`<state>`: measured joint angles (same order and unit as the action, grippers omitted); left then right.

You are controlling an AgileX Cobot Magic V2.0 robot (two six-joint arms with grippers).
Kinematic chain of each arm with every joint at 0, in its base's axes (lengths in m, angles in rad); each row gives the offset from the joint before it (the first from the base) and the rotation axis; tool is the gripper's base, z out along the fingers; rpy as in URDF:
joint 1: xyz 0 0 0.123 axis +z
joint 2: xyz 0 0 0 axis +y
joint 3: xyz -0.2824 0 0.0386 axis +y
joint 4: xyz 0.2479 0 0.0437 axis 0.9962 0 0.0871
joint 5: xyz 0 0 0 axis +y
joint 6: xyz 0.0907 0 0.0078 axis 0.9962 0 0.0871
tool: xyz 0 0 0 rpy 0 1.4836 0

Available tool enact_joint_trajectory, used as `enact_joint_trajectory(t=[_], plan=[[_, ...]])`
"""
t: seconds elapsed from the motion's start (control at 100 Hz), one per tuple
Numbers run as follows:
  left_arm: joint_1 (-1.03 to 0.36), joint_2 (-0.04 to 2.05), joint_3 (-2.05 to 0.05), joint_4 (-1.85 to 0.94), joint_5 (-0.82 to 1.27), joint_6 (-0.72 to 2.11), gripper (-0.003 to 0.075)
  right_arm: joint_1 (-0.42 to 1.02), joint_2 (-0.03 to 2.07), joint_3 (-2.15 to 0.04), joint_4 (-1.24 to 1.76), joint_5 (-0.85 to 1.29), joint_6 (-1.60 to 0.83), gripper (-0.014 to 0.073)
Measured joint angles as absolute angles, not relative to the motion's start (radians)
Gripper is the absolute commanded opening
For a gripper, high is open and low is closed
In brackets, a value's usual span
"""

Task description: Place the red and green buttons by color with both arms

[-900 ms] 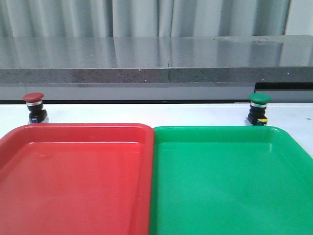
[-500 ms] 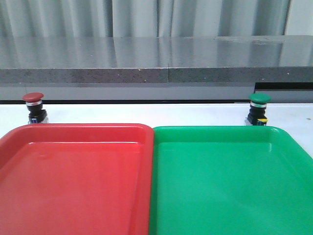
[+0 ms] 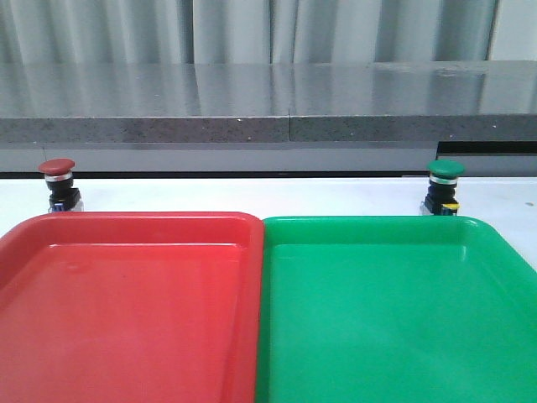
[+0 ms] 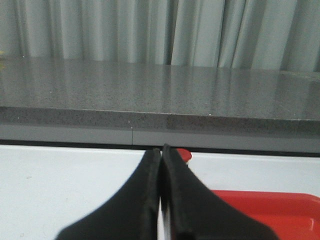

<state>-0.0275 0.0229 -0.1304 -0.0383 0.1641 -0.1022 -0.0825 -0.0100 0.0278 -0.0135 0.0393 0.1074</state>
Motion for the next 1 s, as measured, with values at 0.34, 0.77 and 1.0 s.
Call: enact_joint_trajectory(t=[0.34,0.77,1.0], plan=[[-0.028,0.244,-0.330,-0.038,0.281,-0.102,-0.0020,-0.082,-0.010,0.028,-0.013,0.039,0.107,-0.0064],[-0.028,0.585,-0.517,-0.023,0.306,-0.100,0.0474,-0.082,-0.010,0.028,-0.013,0.039,0.107,-0.0064],[-0.028,0.792,-0.677,-0.025,0.390,-0.100,0.0482,-0.082,-0.010,0.028,-0.013,0.039,0.107,-0.0064]])
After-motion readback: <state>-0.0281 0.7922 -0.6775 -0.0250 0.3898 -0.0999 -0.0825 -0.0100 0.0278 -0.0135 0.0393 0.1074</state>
